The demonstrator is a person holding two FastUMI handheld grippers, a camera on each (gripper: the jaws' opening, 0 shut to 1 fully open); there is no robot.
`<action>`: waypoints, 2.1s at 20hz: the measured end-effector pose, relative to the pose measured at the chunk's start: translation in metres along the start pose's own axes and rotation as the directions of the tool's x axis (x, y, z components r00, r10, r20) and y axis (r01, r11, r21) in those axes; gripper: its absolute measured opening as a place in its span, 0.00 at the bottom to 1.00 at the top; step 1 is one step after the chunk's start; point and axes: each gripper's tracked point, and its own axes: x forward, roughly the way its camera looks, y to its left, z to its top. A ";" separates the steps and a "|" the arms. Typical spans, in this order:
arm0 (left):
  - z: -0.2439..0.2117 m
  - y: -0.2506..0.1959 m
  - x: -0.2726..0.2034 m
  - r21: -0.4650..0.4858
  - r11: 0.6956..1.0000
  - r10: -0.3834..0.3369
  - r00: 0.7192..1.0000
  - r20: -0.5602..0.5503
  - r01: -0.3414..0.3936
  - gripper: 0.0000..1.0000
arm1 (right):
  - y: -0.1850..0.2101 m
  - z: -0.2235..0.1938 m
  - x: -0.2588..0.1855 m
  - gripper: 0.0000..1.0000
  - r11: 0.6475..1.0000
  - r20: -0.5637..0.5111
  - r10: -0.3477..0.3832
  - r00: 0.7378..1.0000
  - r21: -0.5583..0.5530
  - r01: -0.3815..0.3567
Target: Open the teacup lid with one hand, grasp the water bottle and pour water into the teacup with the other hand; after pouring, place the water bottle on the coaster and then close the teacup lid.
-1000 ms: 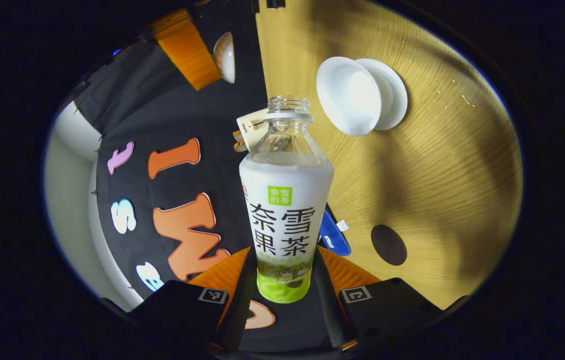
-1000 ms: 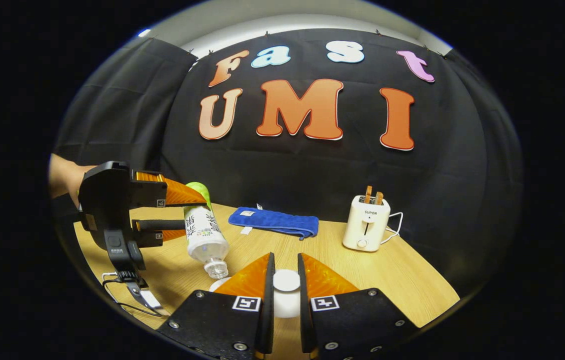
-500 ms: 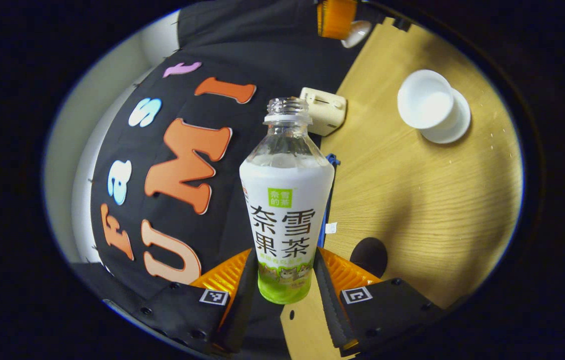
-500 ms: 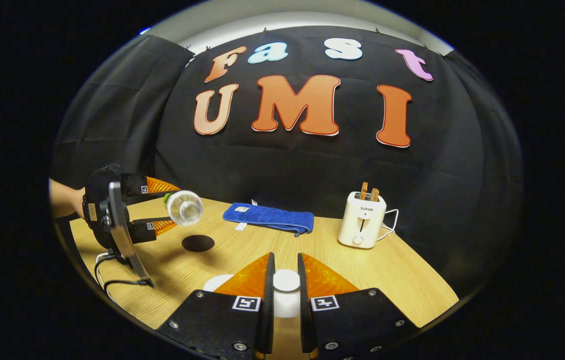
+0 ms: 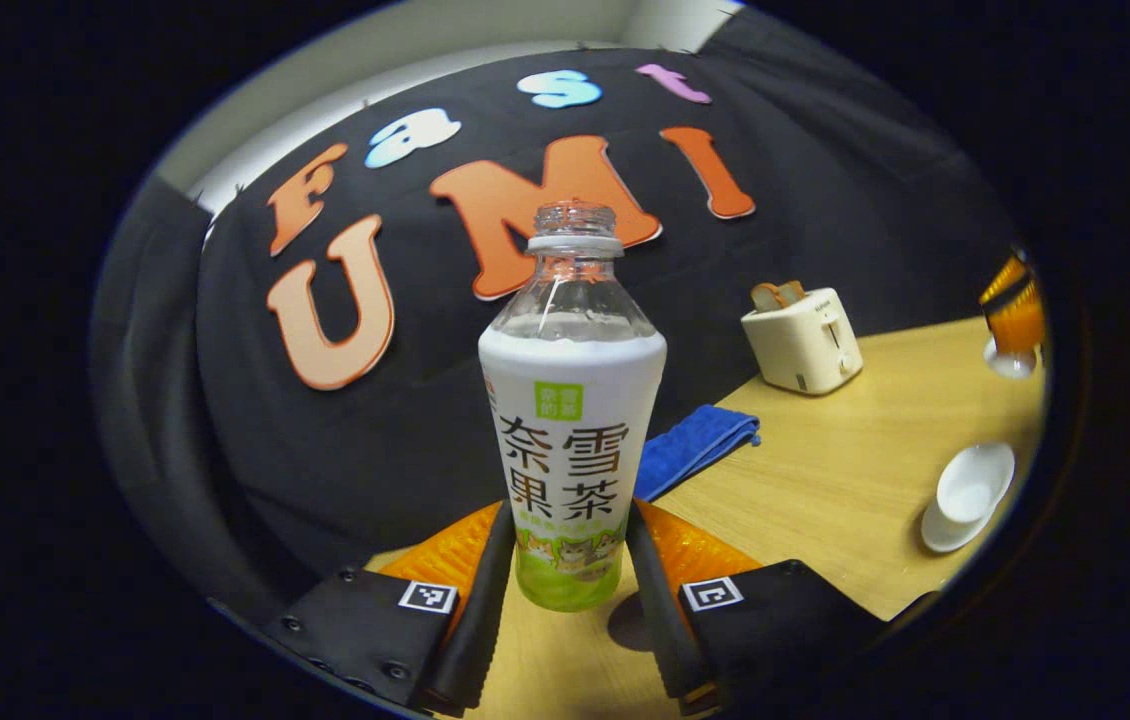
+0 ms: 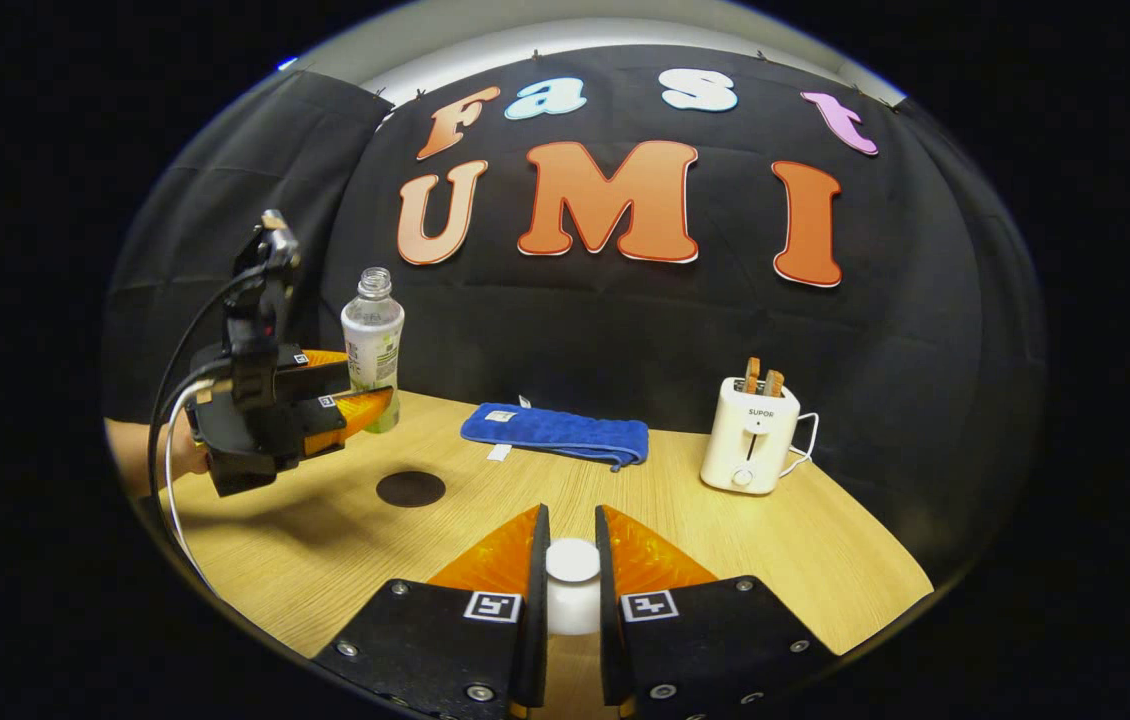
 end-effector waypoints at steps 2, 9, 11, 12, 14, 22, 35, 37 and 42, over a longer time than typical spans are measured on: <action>-0.003 0.001 0.012 -0.142 0.990 0.002 1.000 -0.025 -0.005 0.64 | 0.005 -0.001 0.004 0.22 1.000 0.001 0.012 1.000 -0.005 -0.012; -0.043 -0.027 0.015 -0.368 0.928 -0.111 0.984 -0.141 0.052 0.66 | 0.017 -0.004 0.014 0.22 0.998 -0.008 0.053 0.999 -0.016 -0.053; -0.047 -0.033 0.017 -0.387 0.920 -0.136 0.977 -0.163 0.064 0.70 | 0.020 -0.009 0.016 0.22 0.998 -0.021 0.062 0.998 -0.013 -0.062; -0.052 -0.036 0.016 -0.390 0.919 -0.146 0.973 -0.177 0.067 0.68 | 0.021 -0.012 0.016 0.23 0.998 -0.030 0.066 0.997 -0.008 -0.067; -0.062 -0.041 0.012 -0.393 0.917 -0.166 0.963 -0.210 0.072 0.65 | 0.025 -0.018 0.018 0.22 0.997 -0.045 0.077 0.996 -0.001 -0.077; -0.070 -0.048 0.006 -0.374 0.922 -0.208 0.943 -0.258 0.101 1.00 | 0.040 -0.027 0.024 0.22 0.994 -0.076 0.107 0.991 0.002 -0.107; -0.027 -0.031 -0.033 -0.237 0.967 -0.118 0.988 -0.098 0.092 0.99 | 0.048 -0.061 0.041 0.22 0.997 -0.085 0.082 0.993 0.011 -0.081; -0.022 -0.028 -0.042 -0.242 0.967 -0.102 0.992 -0.080 0.081 0.99 | 0.049 -0.062 0.042 0.23 0.997 -0.082 0.077 0.994 0.013 -0.076; -0.005 -0.013 -0.060 -0.248 0.968 -0.050 0.998 -0.037 0.039 0.99 | 0.046 -0.048 0.036 0.31 0.998 -0.042 0.063 0.997 0.022 -0.062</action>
